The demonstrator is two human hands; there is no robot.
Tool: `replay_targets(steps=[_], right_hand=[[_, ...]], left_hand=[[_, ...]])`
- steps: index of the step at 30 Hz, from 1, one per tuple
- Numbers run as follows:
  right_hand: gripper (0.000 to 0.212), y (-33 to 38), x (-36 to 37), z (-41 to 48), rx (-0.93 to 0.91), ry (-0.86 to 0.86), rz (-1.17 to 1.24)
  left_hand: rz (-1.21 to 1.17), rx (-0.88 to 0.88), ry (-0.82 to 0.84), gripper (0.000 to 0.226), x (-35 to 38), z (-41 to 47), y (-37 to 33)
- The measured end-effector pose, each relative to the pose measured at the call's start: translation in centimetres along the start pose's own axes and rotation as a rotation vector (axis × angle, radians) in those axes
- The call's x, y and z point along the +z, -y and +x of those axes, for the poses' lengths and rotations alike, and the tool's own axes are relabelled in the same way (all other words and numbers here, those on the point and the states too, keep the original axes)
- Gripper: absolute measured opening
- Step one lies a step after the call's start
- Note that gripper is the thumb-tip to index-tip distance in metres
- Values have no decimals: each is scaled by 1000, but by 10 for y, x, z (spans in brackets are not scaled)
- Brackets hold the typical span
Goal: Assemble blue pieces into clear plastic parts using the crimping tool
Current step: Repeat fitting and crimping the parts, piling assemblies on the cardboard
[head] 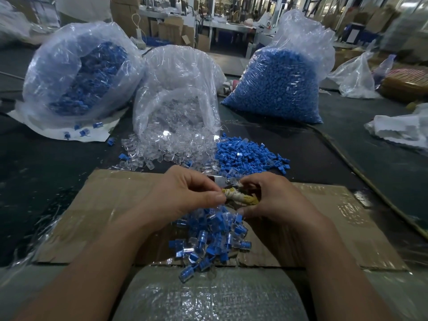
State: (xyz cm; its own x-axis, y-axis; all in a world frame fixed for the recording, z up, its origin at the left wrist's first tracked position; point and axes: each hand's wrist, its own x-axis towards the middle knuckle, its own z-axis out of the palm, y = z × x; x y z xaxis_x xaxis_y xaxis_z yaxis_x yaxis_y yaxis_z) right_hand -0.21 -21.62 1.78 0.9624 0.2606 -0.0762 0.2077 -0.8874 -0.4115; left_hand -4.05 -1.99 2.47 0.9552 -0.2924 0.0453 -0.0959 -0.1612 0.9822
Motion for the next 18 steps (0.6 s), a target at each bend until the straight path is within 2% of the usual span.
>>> replay_targets(steps=[3, 5, 7, 11, 14, 18], right_hand=[[77, -2, -2, 0, -6, 32, 9], [77, -3, -3, 0, 3, 46, 12], [77, -3, -3, 0, 5, 50, 22], [68, -5, -6, -3, -1, 40, 105], [52, -7, -6, -3, -8, -23, 137], [39, -8, -7, -1, 6, -140, 145]], left_hand=[[-26, -15, -169, 12, -7, 5, 7], [33, -37, -391, 4, -14, 10, 16], [87, -49, -597, 11, -19, 15, 24], [477, -54, -770, 28, -25, 20, 34], [696, -111, -792, 36, -38, 24, 41], [963, -361, -583, 45, -48, 30, 48]])
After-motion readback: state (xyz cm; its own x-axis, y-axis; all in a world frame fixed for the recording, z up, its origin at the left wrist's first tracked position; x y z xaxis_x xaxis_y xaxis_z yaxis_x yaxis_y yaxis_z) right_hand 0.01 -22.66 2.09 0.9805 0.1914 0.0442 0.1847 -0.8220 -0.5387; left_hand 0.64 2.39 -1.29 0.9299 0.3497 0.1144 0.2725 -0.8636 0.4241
